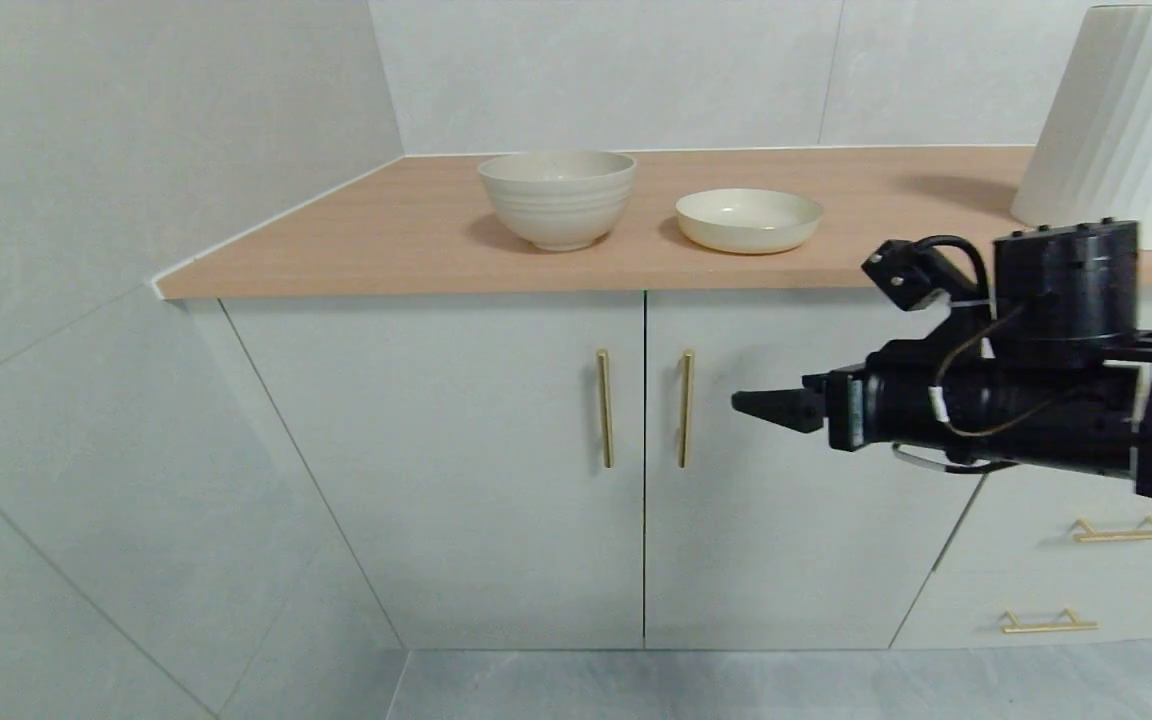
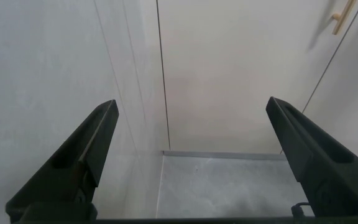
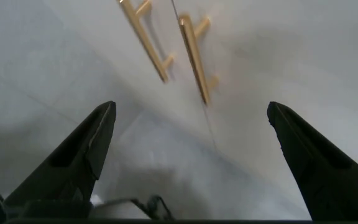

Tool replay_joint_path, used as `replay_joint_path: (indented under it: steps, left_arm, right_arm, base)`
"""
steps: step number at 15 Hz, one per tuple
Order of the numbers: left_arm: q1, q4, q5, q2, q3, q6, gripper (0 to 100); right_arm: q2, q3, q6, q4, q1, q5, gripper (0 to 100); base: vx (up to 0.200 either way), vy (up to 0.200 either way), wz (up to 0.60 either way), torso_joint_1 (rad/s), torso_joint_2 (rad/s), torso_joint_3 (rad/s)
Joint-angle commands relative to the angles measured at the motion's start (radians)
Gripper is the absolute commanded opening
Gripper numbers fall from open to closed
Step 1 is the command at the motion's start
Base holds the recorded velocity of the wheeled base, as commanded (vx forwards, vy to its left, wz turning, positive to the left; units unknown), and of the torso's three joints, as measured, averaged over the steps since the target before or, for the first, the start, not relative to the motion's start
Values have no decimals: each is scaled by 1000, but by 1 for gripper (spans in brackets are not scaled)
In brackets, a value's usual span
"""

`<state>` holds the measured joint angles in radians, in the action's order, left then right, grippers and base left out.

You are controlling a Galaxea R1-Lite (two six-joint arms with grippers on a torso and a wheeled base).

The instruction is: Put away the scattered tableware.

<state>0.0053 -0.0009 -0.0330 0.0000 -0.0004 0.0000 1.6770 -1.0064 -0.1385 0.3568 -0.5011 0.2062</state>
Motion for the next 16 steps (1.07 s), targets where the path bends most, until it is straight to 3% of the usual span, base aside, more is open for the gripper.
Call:
replay_joint_path:
  steps: [1, 5, 16]
  left_arm:
    - [1, -1, -1, 0, 0, 0, 100]
    - [1, -1, -1, 0, 0, 0, 100]
    - [1, -1, -1, 0, 0, 0, 100]
  right_arm:
    - [198, -90, -35, 37, -22, -1, 100]
    - [296, -81, -70, 234, -36, -13, 100]
    - [397, -84, -171, 447, -100, -16, 100]
  base:
    - [0, 0, 0, 0, 0, 0]
    - [0, 0, 0, 0, 0, 0]
    - [0, 0, 0, 0, 0, 0]
